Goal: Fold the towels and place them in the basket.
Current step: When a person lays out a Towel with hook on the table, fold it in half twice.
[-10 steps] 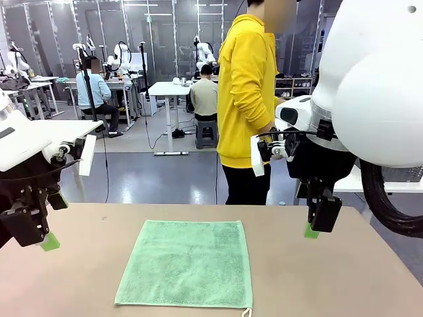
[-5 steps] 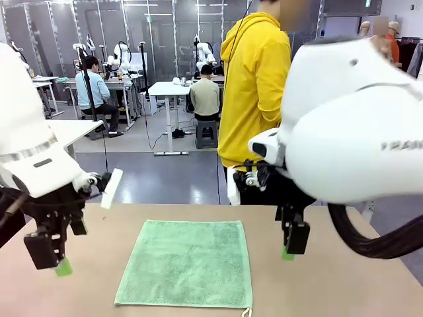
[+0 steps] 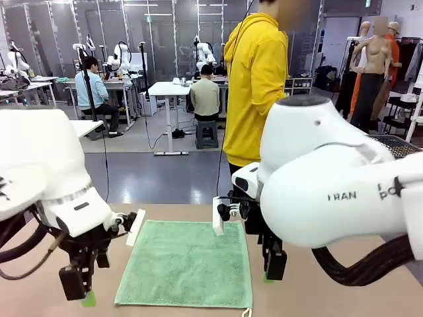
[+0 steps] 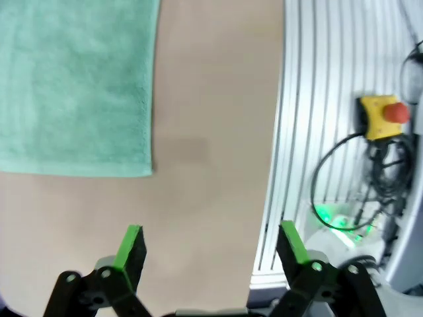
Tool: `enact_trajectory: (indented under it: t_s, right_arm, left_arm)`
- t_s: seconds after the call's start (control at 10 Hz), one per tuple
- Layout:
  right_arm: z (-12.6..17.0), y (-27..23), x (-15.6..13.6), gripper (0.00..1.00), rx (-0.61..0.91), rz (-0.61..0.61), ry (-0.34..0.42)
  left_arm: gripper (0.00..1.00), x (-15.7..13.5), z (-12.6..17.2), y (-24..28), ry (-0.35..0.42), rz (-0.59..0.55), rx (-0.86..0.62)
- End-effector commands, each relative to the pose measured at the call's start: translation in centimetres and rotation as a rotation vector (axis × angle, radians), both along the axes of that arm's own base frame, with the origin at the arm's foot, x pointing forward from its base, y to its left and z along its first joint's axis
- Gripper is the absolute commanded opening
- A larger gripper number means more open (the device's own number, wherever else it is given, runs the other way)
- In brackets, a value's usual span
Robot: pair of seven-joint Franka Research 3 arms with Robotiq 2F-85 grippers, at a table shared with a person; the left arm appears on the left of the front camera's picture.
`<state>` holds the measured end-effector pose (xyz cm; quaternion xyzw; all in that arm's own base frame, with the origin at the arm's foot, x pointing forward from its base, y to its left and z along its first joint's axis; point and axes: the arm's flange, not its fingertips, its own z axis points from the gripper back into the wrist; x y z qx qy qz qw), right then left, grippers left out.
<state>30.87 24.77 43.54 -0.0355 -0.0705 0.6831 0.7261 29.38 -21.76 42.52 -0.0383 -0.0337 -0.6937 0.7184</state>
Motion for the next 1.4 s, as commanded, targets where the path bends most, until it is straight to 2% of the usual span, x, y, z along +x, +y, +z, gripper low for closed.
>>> enact_trajectory:
  t_s: [0.0, 0.3, 0.5, 0.7, 0.9, 1.3]
  right_arm:
    - [-2.4, 0.4, 0.6, 1.00, 0.020, 0.020, 0.006]
    - [-5.6, 1.0, 2.2, 1.00, 0.054, 0.076, 0.010]
    - [-7.4, 1.7, 3.0, 1.00, 0.033, 0.071, -0.011]
    - [-8.8, 1.7, 3.5, 1.00, 0.055, 0.070, 0.012]
    - [-9.4, 1.8, 3.7, 1.00, 0.032, 0.069, -0.001]
    - [-11.1, 2.3, 4.6, 1.00, 0.044, 0.039, 0.029]
  left_arm:
    - [1.00, 1.2, -2.4, 0.1, -0.035, -0.035, -0.043]
    - [1.00, 2.9, -5.5, -1.0, -0.061, -0.049, -0.025]
    - [1.00, 4.1, -7.3, -1.4, -0.040, -0.026, -0.001]
    - [1.00, 4.5, -9.3, -1.1, -0.016, 0.007, 0.020]
    - [1.00, 4.6, -10.5, -1.1, -0.016, 0.021, -0.001]
    - [1.00, 5.5, -12.0, -1.0, -0.082, 0.016, 0.019]
